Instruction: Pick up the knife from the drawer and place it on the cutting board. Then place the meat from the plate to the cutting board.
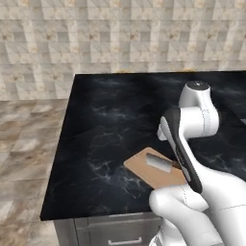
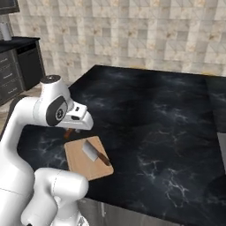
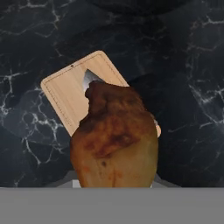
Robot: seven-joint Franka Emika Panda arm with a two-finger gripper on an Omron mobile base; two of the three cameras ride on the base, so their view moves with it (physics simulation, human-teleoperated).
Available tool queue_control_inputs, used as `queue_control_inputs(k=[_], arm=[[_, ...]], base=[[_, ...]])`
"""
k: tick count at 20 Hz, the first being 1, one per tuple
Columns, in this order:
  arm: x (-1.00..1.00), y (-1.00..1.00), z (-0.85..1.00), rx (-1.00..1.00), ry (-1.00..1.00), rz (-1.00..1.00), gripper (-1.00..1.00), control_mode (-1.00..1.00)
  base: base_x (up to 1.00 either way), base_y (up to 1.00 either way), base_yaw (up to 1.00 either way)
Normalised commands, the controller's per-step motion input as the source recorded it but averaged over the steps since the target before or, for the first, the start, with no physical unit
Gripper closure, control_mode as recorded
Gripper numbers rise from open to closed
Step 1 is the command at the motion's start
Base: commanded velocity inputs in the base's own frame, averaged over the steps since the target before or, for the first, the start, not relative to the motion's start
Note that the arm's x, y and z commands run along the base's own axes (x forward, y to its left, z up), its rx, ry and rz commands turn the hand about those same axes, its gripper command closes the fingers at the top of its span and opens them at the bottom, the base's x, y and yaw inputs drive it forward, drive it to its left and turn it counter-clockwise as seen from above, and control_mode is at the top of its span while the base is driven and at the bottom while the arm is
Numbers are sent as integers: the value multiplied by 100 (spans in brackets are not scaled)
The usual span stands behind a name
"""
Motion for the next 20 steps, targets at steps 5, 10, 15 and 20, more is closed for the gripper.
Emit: queue_control_inputs(k=[5,10,15,20], arm=[[0,0,0,0,0,0,100,100],[0,27,-64,-7,-1,33,100,-100],[-5,34,-88,-8,0,28,100,-100],[5,6,-54,-4,0,25,100,-100]], base=[[41,1,54],[0,0,0],[0,0,0],[0,0,0]])
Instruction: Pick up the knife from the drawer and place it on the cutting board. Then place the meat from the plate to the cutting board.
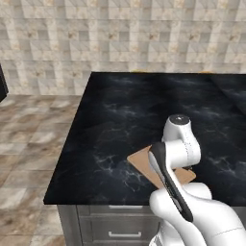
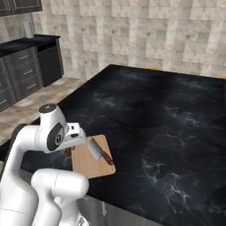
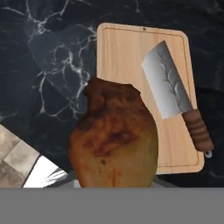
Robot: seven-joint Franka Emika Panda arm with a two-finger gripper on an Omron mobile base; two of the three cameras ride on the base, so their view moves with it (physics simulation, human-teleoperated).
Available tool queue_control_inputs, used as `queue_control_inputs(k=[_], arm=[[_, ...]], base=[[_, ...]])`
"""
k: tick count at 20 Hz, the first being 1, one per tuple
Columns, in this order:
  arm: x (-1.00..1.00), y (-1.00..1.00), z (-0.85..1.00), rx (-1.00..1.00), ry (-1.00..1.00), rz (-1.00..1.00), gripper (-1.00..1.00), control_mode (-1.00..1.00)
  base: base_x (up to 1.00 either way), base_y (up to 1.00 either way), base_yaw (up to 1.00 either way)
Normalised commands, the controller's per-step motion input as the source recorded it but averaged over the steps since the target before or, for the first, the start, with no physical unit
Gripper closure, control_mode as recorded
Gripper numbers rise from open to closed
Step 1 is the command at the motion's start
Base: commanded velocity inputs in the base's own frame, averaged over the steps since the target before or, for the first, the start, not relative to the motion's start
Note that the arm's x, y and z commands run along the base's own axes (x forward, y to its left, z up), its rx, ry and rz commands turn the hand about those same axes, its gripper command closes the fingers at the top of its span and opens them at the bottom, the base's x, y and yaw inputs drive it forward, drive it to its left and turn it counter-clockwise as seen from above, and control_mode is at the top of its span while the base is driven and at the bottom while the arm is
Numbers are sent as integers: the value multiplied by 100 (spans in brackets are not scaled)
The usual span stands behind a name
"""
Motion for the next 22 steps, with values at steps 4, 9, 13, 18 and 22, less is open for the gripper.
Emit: queue_control_inputs(k=[4,9,13,18,22], arm=[[17,-6,-29,0,0,22,100,-100],[13,-1,-35,0,0,20,100,-100],[12,-3,-21,0,-1,12,100,-100],[6,-29,-30,-1,0,8,100,-100],[0,-14,-49,0,-3,7,100,-100]], base=[[0,0,0],[0,0,0],[0,0,0],[0,0,0],[0,0,0]])
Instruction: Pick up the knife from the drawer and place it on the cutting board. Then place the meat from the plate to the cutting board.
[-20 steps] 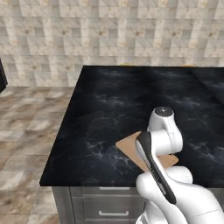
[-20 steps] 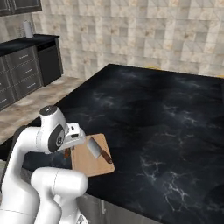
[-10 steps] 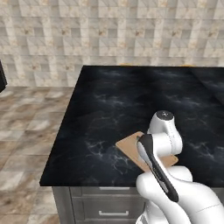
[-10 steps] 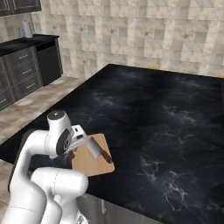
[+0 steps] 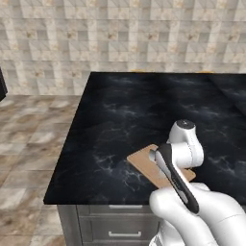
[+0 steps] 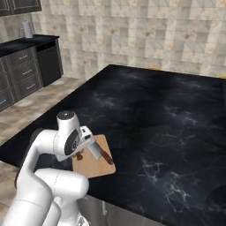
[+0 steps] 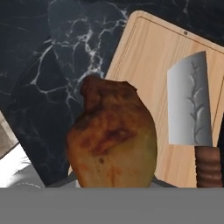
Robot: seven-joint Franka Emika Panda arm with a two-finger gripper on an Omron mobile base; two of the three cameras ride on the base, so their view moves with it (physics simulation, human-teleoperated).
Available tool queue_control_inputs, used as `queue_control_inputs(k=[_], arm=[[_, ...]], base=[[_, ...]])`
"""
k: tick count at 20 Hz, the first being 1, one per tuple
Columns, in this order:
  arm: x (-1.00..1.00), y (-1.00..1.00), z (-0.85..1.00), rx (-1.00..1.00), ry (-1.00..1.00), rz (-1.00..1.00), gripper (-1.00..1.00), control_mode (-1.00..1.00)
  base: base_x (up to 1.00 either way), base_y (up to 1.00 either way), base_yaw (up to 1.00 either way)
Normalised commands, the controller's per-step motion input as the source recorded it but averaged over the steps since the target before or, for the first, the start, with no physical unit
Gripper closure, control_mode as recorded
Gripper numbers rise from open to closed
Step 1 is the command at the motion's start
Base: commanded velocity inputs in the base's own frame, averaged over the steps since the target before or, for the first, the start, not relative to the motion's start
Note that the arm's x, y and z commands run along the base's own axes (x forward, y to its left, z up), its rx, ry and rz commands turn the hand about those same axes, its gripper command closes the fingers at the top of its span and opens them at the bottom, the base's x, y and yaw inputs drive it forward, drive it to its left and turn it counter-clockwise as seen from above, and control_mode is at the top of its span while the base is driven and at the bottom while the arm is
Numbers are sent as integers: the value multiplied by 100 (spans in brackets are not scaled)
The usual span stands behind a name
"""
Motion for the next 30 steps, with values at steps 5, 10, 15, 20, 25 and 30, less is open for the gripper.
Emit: queue_control_inputs(k=[5,10,15,20,25,30], arm=[[0,-5,-46,0,-2,6,100,-100],[6,0,-67,-5,-1,3,100,-100],[11,2,-74,-4,0,0,100,-100],[5,9,-71,0,0,2,100,-100],[8,14,-67,0,0,5,100,-100],[21,7,-62,0,0,7,100,-100]], base=[[0,0,0],[0,0,0],[0,0,0],[0,0,0],[0,0,0],[0,0,0]])
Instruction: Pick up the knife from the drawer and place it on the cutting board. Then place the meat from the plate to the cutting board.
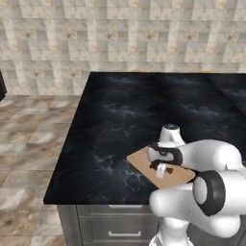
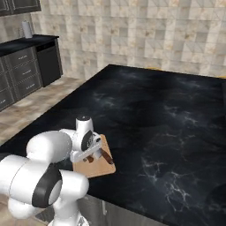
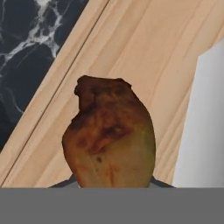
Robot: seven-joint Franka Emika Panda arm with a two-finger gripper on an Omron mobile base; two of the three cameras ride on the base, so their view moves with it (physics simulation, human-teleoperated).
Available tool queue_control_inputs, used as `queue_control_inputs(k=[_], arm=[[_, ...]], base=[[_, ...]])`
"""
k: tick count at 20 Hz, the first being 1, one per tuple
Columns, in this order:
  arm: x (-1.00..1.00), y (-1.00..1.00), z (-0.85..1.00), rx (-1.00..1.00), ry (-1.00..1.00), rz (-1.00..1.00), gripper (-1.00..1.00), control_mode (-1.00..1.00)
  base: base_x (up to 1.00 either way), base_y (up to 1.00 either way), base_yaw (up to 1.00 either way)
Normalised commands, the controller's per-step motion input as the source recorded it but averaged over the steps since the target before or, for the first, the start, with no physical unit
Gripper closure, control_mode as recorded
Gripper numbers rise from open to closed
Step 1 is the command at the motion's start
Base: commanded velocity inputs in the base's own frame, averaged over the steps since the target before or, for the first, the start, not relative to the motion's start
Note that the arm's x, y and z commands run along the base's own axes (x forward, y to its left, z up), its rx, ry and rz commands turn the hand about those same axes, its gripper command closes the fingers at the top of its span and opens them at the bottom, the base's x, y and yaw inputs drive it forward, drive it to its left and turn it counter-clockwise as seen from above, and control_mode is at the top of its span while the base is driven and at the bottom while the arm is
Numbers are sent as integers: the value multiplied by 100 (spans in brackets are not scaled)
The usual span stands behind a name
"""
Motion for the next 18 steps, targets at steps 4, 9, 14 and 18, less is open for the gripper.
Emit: queue_control_inputs(k=[4,9,14,18], arm=[[18,3,-62,0,0,6,100,-100],[15,1,-62,0,0,6,100,-100],[-8,10,-24,0,0,2,-100,-100],[-36,1,0,0,-3,0,-100,-100]], base=[[0,0,0],[0,0,0],[0,0,0],[0,0,0]])
